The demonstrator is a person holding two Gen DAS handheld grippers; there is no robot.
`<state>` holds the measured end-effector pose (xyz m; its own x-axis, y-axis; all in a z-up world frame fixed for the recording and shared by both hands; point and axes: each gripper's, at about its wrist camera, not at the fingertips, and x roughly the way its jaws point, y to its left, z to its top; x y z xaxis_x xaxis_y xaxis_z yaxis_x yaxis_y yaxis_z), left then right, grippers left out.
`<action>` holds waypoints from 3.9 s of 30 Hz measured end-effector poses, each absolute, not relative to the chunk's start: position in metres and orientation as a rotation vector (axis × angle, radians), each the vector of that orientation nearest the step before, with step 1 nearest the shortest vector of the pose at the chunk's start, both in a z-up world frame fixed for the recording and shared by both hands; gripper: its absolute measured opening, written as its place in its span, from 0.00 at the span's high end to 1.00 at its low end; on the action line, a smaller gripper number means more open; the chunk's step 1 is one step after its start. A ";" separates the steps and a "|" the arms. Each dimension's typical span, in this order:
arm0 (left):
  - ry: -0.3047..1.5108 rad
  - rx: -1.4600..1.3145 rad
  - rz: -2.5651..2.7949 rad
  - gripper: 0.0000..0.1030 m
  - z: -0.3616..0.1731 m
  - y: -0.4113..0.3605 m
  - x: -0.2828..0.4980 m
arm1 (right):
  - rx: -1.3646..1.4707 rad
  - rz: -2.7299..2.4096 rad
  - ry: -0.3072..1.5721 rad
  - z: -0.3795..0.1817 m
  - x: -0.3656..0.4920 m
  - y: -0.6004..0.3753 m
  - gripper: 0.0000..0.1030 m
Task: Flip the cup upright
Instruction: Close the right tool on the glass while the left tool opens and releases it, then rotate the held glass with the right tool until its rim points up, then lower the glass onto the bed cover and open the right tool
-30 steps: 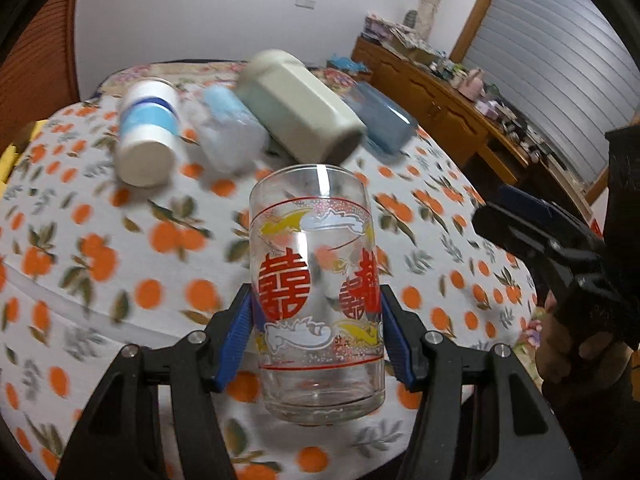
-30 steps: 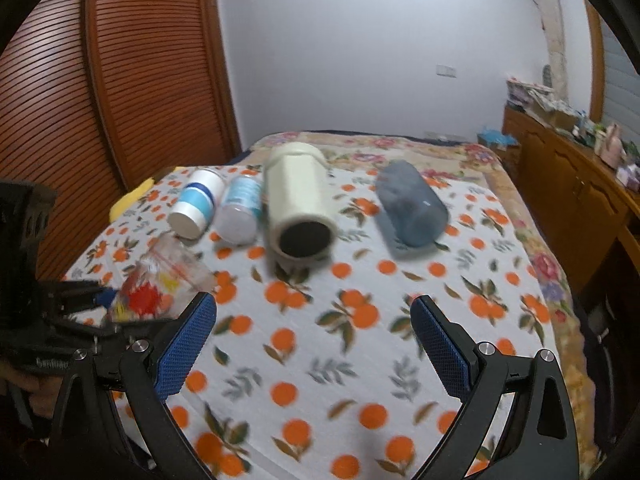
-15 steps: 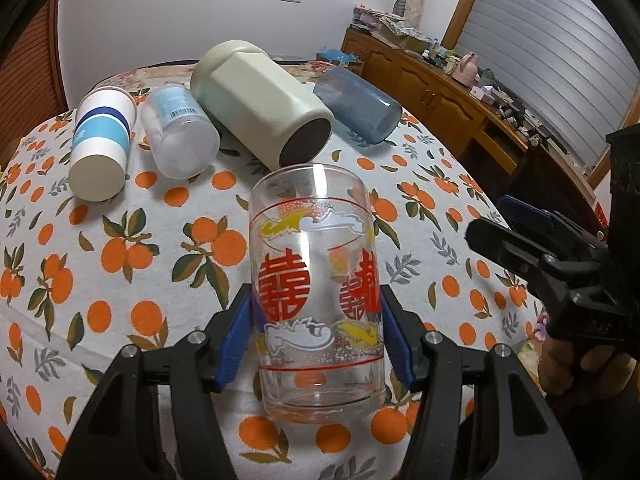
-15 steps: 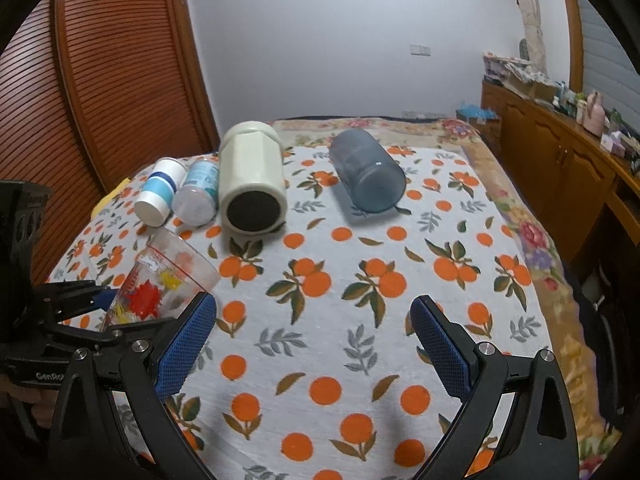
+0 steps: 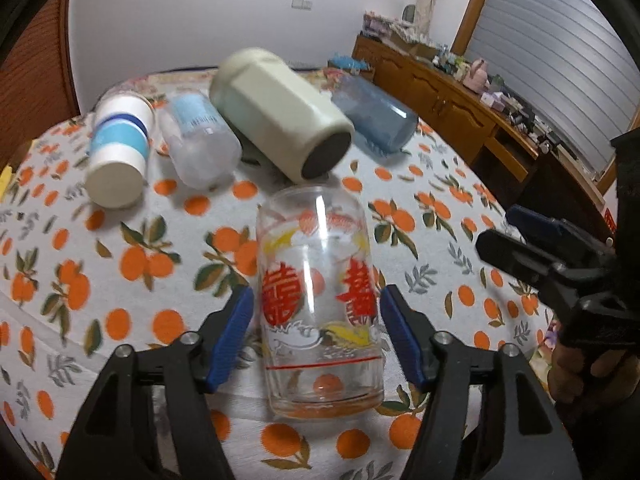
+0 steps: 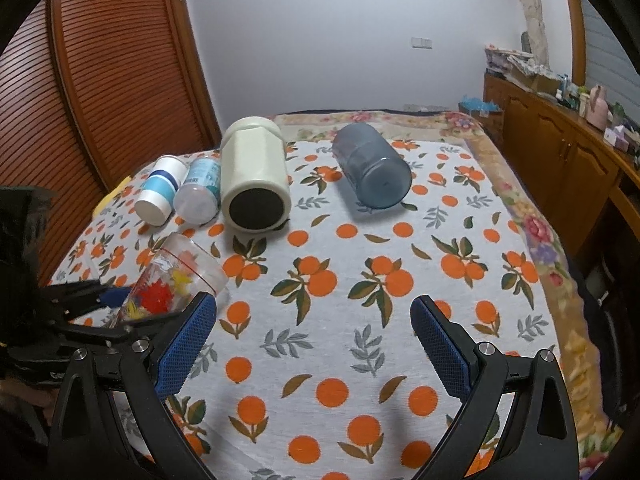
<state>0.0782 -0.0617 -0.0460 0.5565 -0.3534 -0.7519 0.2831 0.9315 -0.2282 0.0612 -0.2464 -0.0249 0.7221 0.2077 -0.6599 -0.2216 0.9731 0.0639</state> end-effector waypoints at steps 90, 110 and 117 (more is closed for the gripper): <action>0.697 -0.096 -0.143 0.28 -0.005 0.030 0.031 | -0.203 0.464 0.718 -0.023 0.062 -0.141 0.36; 0.542 -0.002 -0.102 0.20 0.056 0.009 -0.008 | -0.089 0.445 0.629 0.015 0.026 -0.158 0.27; 0.450 -0.002 -0.071 0.16 0.079 0.000 -0.026 | -0.068 0.403 0.532 0.041 0.004 -0.171 0.14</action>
